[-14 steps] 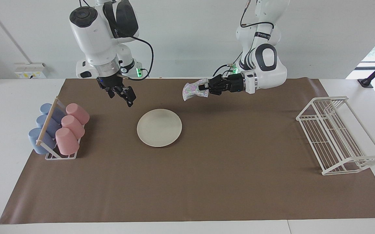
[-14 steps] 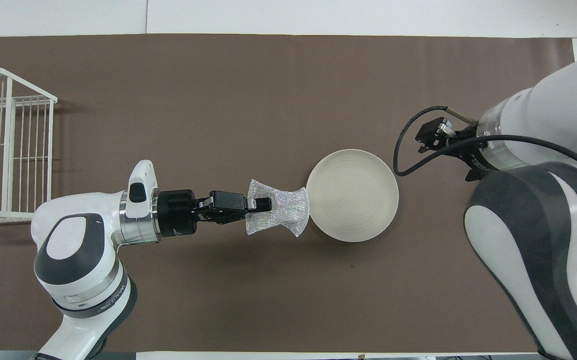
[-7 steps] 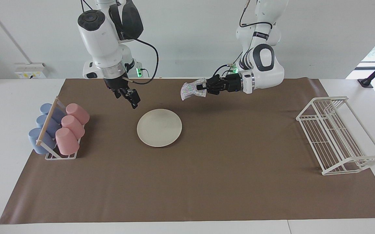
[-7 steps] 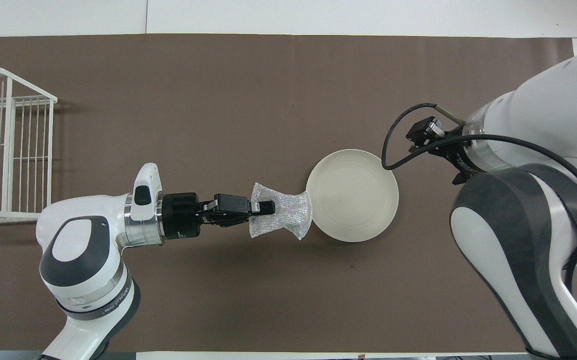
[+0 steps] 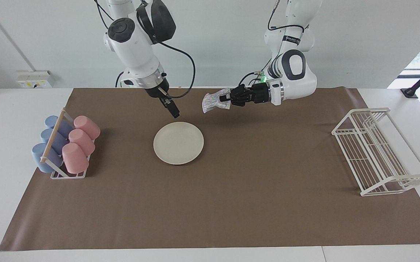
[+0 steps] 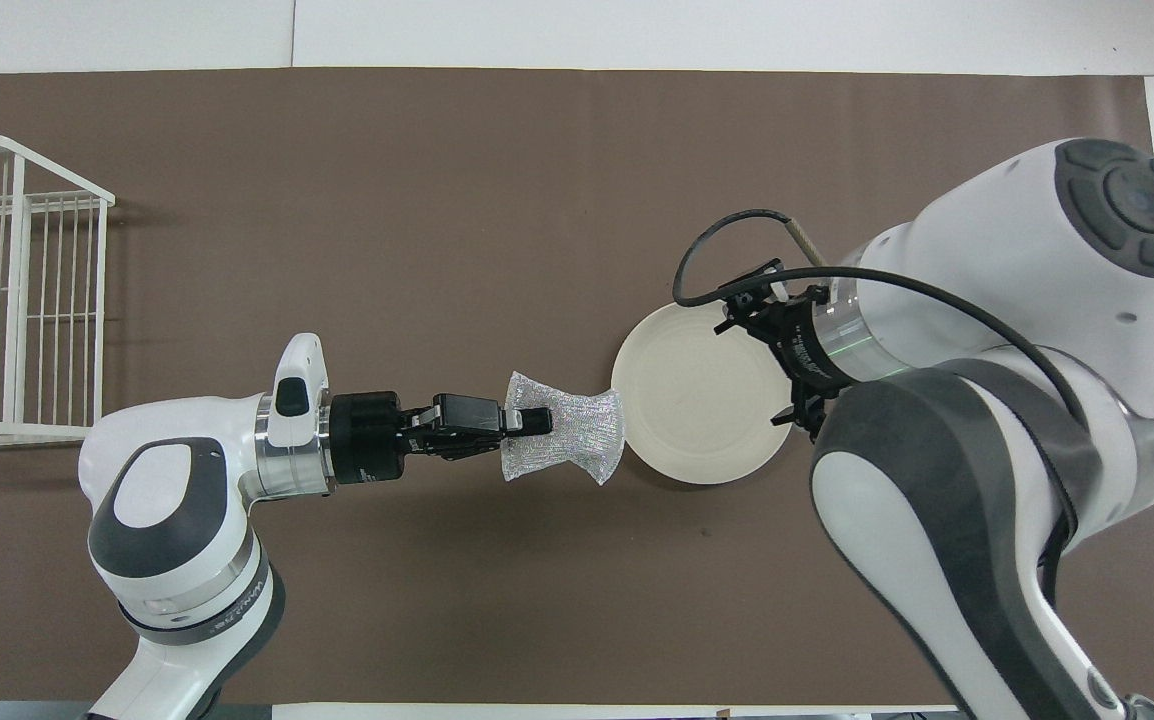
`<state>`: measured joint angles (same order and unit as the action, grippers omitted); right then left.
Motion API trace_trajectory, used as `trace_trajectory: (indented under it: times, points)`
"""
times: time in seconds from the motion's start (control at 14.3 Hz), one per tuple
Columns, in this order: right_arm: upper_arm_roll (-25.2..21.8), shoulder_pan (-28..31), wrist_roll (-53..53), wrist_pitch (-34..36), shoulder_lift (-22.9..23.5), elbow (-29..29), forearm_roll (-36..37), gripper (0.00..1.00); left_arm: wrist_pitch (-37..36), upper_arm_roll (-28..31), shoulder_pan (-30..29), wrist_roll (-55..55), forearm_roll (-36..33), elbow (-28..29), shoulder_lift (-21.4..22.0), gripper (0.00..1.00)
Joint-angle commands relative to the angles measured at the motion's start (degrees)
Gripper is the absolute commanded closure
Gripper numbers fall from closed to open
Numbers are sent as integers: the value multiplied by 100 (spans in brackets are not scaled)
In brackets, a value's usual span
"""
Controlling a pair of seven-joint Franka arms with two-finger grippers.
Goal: Wipe plate with sponge
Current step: 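Hold the scrubber near the plate while the right gripper grasps the plate rim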
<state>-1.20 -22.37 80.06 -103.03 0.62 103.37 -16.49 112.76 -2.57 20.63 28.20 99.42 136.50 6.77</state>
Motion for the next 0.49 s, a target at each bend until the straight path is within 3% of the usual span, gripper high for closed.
trace_trajectory:
  times: [0.0,0.42]
  points:
    - [-3,-135,816,-94,-114,113,-581,0,115,81,126,89,148,219,211,100]
    - [-3,-654,1328,-374,-123,358,-786,0,115,81,126,89,148,219,211,100]
